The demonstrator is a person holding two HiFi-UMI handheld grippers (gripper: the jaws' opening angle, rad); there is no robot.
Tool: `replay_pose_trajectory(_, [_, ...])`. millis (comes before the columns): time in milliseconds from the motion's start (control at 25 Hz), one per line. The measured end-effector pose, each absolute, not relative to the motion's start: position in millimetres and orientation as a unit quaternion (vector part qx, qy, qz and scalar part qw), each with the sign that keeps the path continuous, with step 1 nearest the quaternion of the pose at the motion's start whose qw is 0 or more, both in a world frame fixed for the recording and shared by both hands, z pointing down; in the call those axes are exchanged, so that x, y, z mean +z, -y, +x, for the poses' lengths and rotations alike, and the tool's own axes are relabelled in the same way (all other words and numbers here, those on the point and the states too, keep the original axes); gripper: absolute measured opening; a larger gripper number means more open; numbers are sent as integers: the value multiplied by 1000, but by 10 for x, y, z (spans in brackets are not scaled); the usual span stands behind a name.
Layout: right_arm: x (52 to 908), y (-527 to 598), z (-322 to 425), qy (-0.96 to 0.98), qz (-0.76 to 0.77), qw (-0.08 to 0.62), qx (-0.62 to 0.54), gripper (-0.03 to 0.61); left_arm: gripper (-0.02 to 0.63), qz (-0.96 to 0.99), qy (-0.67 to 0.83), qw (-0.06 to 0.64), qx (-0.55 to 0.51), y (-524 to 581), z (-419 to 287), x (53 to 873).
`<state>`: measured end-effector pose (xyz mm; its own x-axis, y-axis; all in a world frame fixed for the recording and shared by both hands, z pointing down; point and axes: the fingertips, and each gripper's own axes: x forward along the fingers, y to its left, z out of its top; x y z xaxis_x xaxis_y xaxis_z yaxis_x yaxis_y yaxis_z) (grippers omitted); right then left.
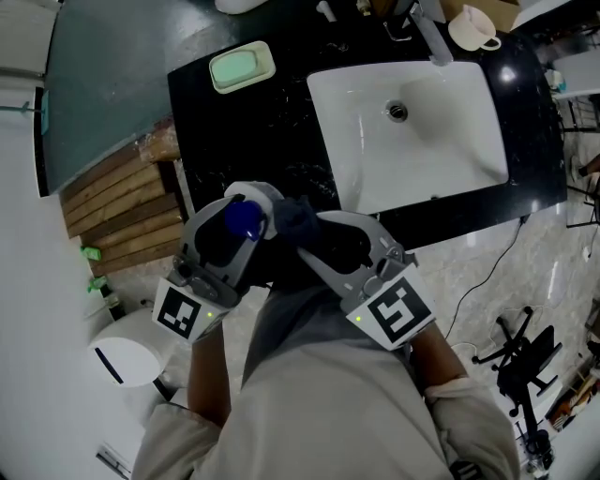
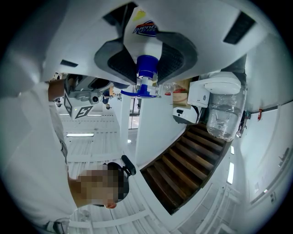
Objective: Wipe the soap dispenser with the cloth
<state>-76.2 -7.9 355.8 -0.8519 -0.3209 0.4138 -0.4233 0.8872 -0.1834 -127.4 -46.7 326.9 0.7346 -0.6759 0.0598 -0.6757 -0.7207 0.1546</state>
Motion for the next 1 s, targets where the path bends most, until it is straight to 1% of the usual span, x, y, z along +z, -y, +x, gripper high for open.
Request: replay_pose_trajectory(1000, [3772,40,-761,949,186,199,161,132,128,925,370,86,1,458,-1281,3287])
